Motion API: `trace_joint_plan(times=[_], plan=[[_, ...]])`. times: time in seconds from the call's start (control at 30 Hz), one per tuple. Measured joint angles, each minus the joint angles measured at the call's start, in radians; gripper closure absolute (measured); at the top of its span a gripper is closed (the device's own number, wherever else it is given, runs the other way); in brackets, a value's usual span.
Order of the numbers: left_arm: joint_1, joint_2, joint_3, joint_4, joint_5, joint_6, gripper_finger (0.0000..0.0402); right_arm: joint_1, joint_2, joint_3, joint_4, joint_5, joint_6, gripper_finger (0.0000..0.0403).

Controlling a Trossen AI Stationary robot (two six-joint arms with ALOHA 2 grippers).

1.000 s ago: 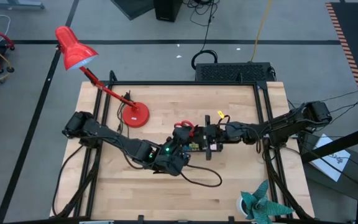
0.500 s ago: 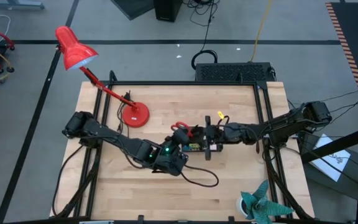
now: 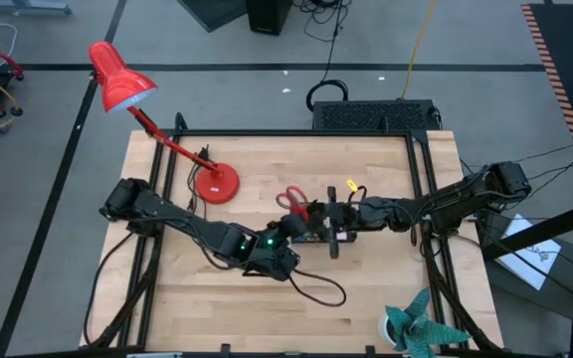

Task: Pick and place office supplies into organizer
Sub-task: Put the red scissors into the black desk organizer

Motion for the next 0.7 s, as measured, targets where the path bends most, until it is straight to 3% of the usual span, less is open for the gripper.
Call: trace_joint_plan(times=[0.1, 0.27, 0.4, 0.57, 0.7], plan=[[0.0, 0.002, -0.001, -0.004, 0.01, 0.009, 0.0313, -0.001, -0.001, 0.0, 0.021, 0.008, -0.002, 0.0288], [-0.001, 0.001, -0.001, 0.015, 0.023, 0.015, 0.0393, -0.001, -0.001, 0.0, 0.053, 0.008, -0.015, 0.0275], [-0.001, 0.001, -0.001, 0.022, 0.023, 0.036, 0.0393, -0.001, -0.001, 0.0, 0.043, -0.011, -0.016, 0.0302], [-0.001, 0.001, -0.001, 0.019, 0.025, 0.05, 0.0394, -0.002, -0.002, 0.0, 0.027, -0.01, -0.046, 0.0378], [-0.001, 0.001, -0.001, 0.026, 0.023, -0.007, 0.0386, -0.011, -0.003, 0.0, -0.004, 0.011, -0.061, 0.0379]])
